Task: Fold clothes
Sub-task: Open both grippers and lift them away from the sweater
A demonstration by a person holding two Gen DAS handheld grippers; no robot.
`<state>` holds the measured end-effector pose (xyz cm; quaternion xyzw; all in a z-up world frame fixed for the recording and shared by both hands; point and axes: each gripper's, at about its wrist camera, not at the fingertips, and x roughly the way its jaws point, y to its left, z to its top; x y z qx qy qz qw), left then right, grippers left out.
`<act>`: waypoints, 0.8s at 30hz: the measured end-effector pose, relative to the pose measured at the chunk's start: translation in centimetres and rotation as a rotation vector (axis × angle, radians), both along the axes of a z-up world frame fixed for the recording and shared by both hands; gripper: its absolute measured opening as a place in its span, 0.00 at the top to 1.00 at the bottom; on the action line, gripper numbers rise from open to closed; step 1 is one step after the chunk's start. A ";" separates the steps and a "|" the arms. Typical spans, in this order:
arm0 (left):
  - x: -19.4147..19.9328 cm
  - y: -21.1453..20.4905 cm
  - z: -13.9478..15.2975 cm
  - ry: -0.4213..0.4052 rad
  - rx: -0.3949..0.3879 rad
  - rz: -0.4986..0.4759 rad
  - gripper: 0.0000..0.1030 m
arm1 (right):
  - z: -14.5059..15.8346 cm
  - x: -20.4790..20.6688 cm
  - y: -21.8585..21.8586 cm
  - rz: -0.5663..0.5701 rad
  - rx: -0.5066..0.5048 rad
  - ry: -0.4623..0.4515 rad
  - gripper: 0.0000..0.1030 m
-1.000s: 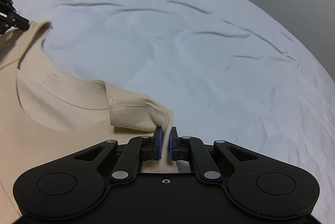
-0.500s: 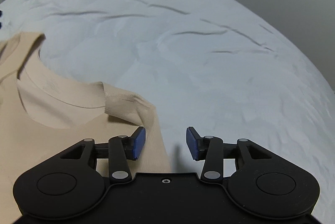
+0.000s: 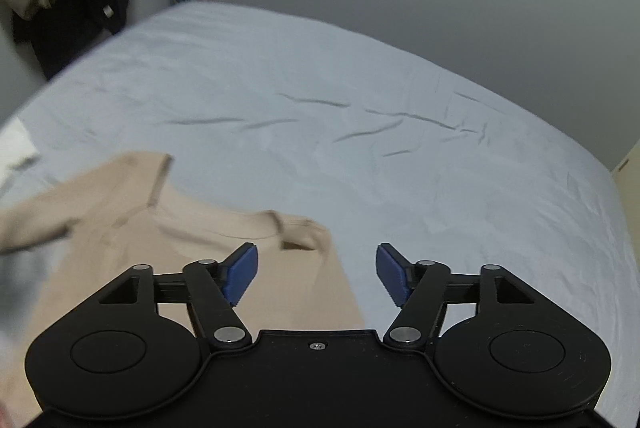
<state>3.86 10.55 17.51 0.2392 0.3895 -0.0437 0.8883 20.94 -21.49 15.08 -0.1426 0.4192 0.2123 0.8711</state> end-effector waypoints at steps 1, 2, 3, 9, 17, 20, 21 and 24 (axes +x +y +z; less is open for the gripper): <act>-0.9 -0.3 0.3 -0.003 -0.003 -0.002 0.53 | 0.9 -1.2 0.0 0.005 0.007 -0.002 0.37; -1.7 -0.5 0.7 -0.005 -0.005 -0.002 0.53 | 1.8 -2.4 0.0 0.010 0.014 -0.004 0.37; -2.5 -0.7 1.0 -0.007 -0.007 -0.003 0.53 | 2.8 -3.6 0.1 0.011 0.024 -0.008 0.37; -8.8 -2.6 3.3 -0.028 -0.073 0.025 0.51 | 7.5 -10.7 -0.3 0.003 0.161 0.016 0.37; -15.8 -5.5 4.2 -0.055 -0.256 0.041 0.46 | 8.4 -19.1 -0.4 -0.020 0.297 0.097 0.29; -18.1 -6.7 3.4 -0.074 -0.319 0.066 0.45 | 7.9 -22.8 -0.2 -0.002 0.309 0.090 0.29; -18.8 -7.2 3.1 -0.083 -0.326 0.072 0.43 | 7.6 -24.0 -0.2 -0.008 0.314 0.082 0.29; -20.1 -8.3 1.8 -0.104 -0.306 0.114 0.41 | 6.5 -26.4 -0.3 -0.044 0.326 0.086 0.29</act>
